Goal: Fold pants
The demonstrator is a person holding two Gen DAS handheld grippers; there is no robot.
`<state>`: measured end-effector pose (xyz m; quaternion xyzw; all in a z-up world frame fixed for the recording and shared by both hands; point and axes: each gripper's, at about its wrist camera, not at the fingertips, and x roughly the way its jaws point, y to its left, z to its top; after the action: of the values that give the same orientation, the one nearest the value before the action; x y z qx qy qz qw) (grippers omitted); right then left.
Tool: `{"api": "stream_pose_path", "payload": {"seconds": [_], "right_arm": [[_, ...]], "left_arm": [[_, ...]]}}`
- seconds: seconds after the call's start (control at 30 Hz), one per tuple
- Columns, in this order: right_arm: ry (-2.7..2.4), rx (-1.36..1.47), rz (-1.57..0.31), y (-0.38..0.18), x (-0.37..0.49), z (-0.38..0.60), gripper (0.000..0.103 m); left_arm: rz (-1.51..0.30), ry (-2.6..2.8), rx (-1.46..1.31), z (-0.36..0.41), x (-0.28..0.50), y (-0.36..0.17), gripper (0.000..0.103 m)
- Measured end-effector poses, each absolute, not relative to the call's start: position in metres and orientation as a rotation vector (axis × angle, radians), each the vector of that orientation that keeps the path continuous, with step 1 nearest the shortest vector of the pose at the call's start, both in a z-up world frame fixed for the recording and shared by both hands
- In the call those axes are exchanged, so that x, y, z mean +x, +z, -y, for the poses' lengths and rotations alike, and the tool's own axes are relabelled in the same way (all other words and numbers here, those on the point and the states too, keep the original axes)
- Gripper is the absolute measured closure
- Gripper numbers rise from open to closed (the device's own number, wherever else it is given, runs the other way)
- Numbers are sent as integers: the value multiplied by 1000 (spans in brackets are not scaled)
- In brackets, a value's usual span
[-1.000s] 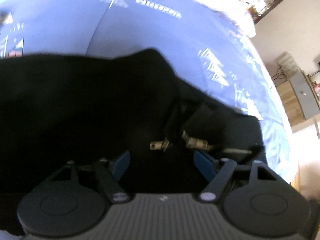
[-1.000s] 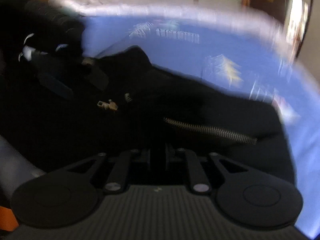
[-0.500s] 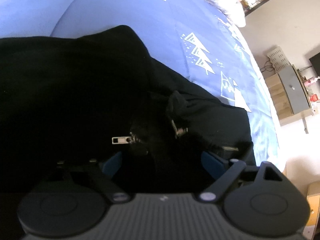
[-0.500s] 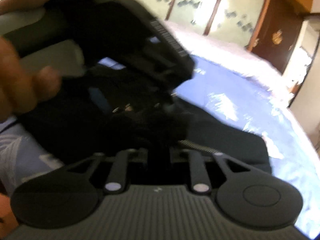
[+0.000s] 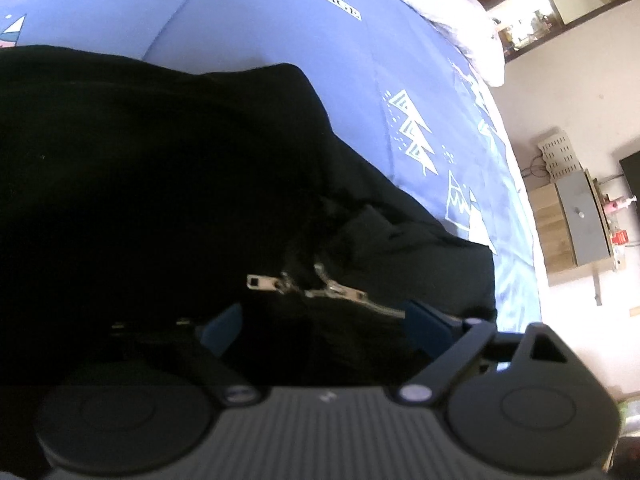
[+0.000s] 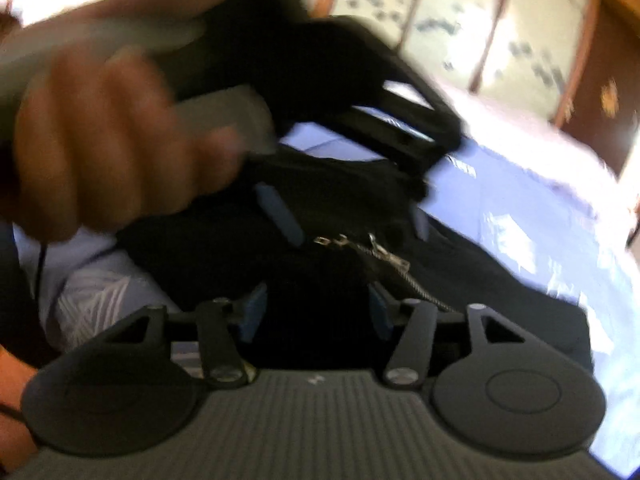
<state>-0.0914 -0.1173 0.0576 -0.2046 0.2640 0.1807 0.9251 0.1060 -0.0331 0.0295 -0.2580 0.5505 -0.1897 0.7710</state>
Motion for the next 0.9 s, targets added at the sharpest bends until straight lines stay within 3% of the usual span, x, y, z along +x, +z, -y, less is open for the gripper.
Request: {"api": "stream_pose_path", "payload": {"seconds": [0.07,0.13,0.27,0.43,0.6,0.63,0.67,0.9], "right_arm": [[353,-442,-534,56,-93,114,43],[344,-372,-548,63,-96,122,45],[267,-253,-538,85,-110,161,46],[25,-129,-537,102,-123,230,47],[-99,-139,-628,97,-108,268,76],[-96,-143,-647,94,-105,271,92],[-94,-129,-668,91,-106,268,99],[-64,-89,-736,72,-138,273,101]], "left_arm": [[-1186,-416,-509,45,103,30,21],[-1202,-420,-414,57,101,28,49],[-1162,-402,-257,76,92,31,59],[-1155,-407,-288,71,87,33,74],[-1160,-404,-305,69,88,35,75],[-1163,-400,-307,70,88,35,75],[-1166,-397,-309,70,89,34,74],[-1172,-389,-314,72,91,33,73]]}}
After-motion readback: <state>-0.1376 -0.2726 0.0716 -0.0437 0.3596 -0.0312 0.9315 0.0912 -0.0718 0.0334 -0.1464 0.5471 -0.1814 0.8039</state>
